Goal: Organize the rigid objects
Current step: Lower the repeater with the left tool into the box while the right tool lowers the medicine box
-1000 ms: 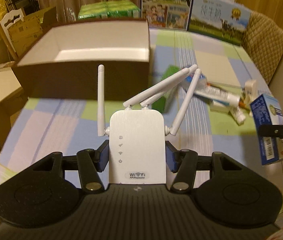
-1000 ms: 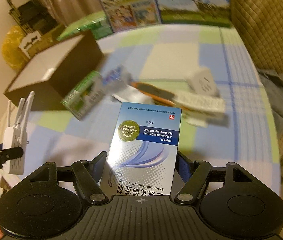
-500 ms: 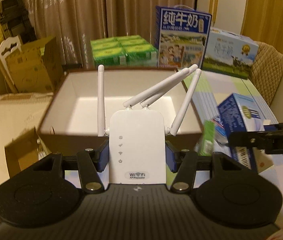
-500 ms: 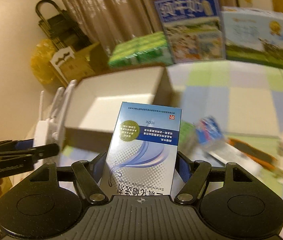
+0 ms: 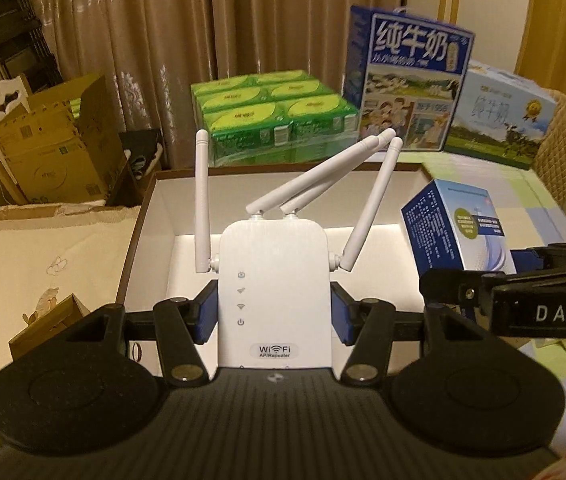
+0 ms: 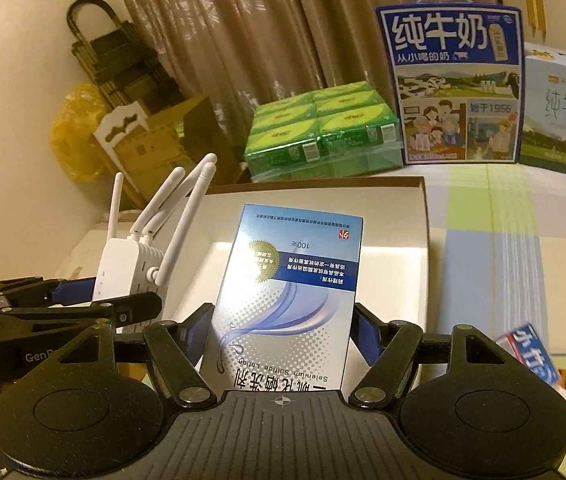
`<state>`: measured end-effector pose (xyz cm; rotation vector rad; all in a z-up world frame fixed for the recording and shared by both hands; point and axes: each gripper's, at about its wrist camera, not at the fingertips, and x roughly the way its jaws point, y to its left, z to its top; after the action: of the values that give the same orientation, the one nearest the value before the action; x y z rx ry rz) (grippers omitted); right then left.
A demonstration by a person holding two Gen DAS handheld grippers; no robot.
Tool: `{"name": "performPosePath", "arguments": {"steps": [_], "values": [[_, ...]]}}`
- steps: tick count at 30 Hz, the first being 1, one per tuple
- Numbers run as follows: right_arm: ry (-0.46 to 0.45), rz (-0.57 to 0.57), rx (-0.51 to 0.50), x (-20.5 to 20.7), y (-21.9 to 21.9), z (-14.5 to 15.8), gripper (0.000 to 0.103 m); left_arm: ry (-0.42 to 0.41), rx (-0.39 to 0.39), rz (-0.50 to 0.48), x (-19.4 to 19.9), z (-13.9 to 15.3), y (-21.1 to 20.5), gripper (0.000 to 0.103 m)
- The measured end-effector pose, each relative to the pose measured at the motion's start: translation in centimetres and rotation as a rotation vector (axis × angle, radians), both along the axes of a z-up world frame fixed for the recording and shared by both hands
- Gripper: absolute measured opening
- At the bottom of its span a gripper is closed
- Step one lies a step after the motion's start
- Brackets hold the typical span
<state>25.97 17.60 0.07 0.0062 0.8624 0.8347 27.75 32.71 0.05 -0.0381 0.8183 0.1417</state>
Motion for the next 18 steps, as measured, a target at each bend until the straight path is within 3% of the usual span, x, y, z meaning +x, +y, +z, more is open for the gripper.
{"name": "performPosePath", "arguments": {"steps": [18], "values": [[0.065,-0.058,-0.145,4.3,4.9,-5.8,0.068,0.191,-0.05,-0.005,6.8,-6.7,2.8,0.052]]}}
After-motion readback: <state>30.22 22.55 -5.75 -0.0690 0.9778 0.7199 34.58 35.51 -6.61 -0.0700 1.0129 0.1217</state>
